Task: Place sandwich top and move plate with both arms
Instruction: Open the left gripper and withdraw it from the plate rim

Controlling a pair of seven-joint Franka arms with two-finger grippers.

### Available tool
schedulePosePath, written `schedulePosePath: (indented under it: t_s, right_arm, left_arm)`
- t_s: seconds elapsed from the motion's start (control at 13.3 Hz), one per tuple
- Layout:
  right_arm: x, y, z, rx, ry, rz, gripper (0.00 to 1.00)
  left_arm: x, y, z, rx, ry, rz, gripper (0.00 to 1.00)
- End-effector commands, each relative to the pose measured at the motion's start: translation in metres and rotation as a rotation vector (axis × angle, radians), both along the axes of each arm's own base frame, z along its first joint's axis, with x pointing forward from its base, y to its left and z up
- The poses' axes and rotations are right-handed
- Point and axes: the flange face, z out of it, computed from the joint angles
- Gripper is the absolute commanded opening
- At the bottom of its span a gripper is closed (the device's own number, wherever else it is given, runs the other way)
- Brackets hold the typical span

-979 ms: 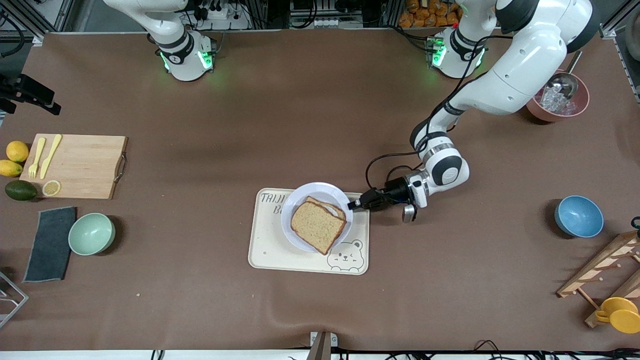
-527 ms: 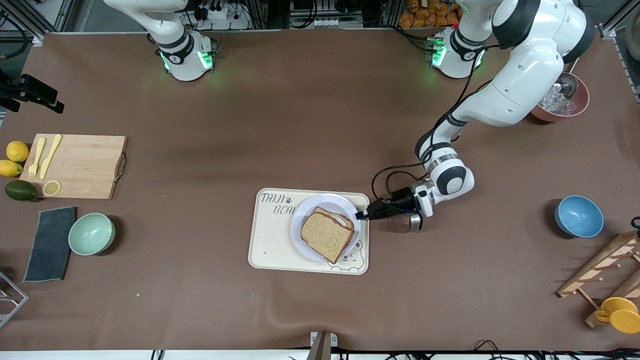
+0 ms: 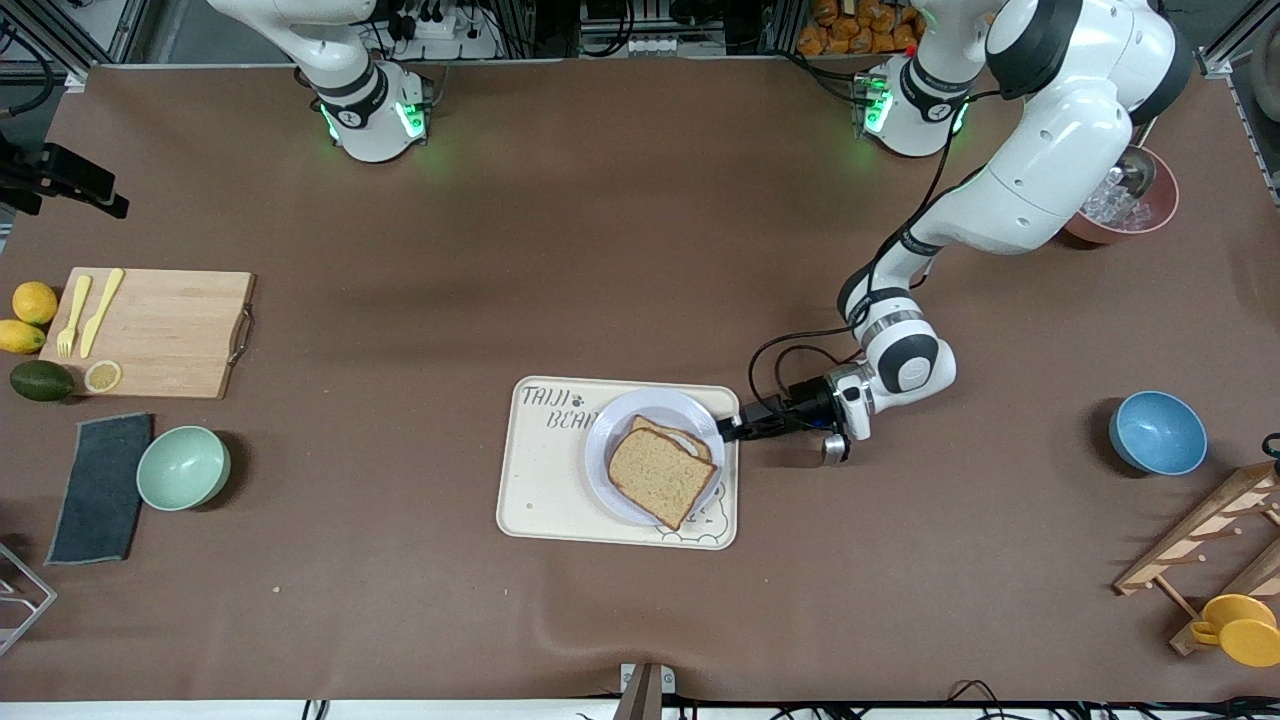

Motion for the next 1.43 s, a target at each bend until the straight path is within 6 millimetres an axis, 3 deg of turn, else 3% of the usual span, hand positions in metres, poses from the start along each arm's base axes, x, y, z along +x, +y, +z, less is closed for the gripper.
schedulePosePath:
  t_s: [0.0, 0.3, 0.6, 0.83, 0.98, 1.36]
  right_arm:
    - [0.006, 0.004, -0.002, 0.026, -0.007, 0.0, 1.0]
    - [0.012, -0.002, -0.012, 0.037, 0.013, -0.011, 1.0]
    - [0.022, -0.001, 0.006, 0.031, -0.002, -0.011, 1.0]
    - [0.02, 0.002, 0.006, 0.03, -0.002, -0.036, 1.0]
    - [0.023, 0.004, 0.008, 0.025, -0.025, -0.063, 1.0]
    - [0.024, 0.015, 0.006, 0.026, -0.025, -0.045, 1.0]
  left_arm:
    - [0.005, 0.011, 0.011, 0.005, 0.025, 0.002, 1.0]
    - [0.014, 0.016, 0.046, -0.016, 0.072, 0.025, 1.0]
    - [0.037, 0.042, 0.089, 0.0, 0.059, 0.003, 1.0]
    - [0.052, 0.077, 0.136, 0.072, 0.113, -0.058, 1.0]
    - [0.057, 0.09, 0.169, 0.142, 0.146, -0.086, 1.0]
    - [0.061, 0.125, 0.273, 0.397, 0.268, -0.134, 1.0]
